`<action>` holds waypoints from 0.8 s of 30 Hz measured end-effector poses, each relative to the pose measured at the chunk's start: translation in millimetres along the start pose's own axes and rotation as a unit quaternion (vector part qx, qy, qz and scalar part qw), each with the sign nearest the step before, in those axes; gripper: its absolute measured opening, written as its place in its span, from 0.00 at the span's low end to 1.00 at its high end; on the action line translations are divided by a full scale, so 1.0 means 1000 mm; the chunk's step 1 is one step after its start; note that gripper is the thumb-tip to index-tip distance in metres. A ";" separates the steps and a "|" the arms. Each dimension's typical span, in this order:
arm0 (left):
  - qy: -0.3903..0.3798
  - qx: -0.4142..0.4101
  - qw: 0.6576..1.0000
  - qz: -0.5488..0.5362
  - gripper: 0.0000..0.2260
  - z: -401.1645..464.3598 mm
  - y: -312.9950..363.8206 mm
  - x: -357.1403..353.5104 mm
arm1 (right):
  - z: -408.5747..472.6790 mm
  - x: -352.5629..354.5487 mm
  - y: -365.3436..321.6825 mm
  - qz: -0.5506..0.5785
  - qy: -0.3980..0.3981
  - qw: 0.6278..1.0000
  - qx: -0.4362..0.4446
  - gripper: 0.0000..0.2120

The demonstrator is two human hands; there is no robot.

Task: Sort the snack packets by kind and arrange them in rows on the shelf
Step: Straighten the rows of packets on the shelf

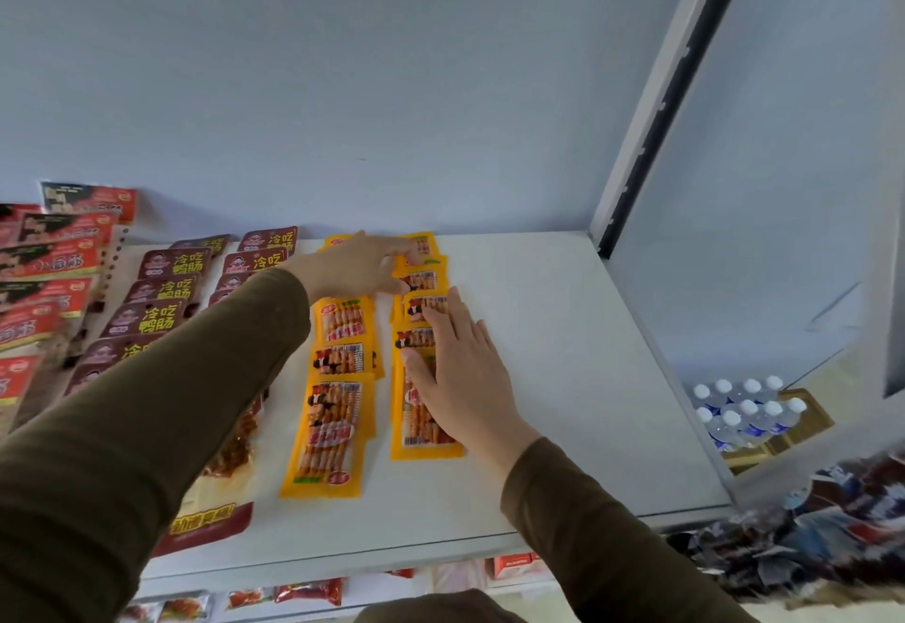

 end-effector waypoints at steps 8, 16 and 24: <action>0.018 0.010 1.000 0.000 0.13 0.007 0.003 -0.002 | -0.002 -0.001 -0.004 -0.013 -0.015 1.000 -0.010 0.31; 0.027 -0.019 0.999 -0.003 0.19 0.023 0.011 0.004 | -0.006 0.000 -0.005 -0.021 -0.025 0.999 -0.014 0.33; 0.053 -0.006 0.999 -0.005 0.09 0.031 0.014 -0.004 | -0.009 0.000 -0.005 -0.011 -0.010 1.000 -0.021 0.33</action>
Point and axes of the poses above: each hand's wrist, its own z-axis towards the middle knuckle, its own x-axis out of the back of the hand, y = z × x, the point moved 1 cm from there along z, towards the middle knuckle, and after that the axes turned 12 degrees about x, right-handed, at the moved point
